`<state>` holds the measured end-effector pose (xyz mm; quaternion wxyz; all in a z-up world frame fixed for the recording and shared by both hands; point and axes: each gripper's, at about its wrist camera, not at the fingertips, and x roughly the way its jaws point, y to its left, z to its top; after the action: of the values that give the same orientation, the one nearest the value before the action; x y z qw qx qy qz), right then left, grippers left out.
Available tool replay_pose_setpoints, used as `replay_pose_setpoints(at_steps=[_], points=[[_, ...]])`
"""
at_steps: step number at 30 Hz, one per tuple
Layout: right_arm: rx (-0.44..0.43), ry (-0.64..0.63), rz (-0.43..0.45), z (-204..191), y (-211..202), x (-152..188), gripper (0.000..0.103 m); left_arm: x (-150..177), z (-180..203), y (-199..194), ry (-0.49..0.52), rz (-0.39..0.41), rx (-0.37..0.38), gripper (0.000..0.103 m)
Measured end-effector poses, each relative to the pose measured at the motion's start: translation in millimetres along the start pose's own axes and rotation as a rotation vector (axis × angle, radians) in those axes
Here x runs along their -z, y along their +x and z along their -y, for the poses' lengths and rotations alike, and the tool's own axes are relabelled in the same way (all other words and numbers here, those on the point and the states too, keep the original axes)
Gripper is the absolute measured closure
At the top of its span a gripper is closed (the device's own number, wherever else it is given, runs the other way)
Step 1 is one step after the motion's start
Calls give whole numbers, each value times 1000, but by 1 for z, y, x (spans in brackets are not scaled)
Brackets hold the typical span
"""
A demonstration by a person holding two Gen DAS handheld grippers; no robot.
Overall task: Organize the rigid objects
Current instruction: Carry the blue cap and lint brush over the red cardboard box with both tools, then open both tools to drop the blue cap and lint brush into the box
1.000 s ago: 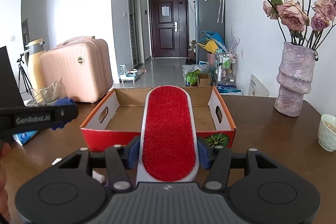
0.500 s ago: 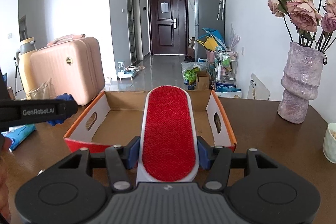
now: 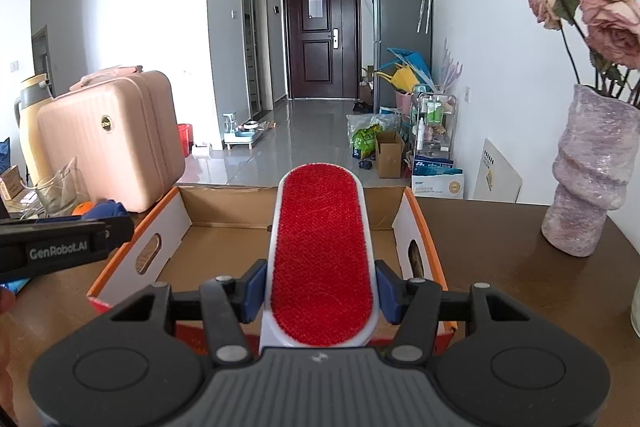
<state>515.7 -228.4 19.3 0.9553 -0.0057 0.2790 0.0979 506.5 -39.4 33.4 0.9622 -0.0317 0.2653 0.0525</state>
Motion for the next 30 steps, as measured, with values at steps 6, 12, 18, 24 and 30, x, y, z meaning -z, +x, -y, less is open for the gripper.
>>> replay_pose_setpoints(at_steps=[6,12,18,24,30], points=[[-12,0,-22,6,21,-9,48,-8,-5,17,-3,-7,-26,49],[-7,-6,-62,7,42,-15,48,-13,-7,35,8,-21,-44,49],[1,-3,-98,10,62,-17,48,-15,-8,54,21,-47,-62,49],[4,23,-152,16,88,-20,48,-11,-3,72,50,-86,-59,49],[-37,74,-163,21,99,-21,48,-8,3,82,70,-106,-44,49]])
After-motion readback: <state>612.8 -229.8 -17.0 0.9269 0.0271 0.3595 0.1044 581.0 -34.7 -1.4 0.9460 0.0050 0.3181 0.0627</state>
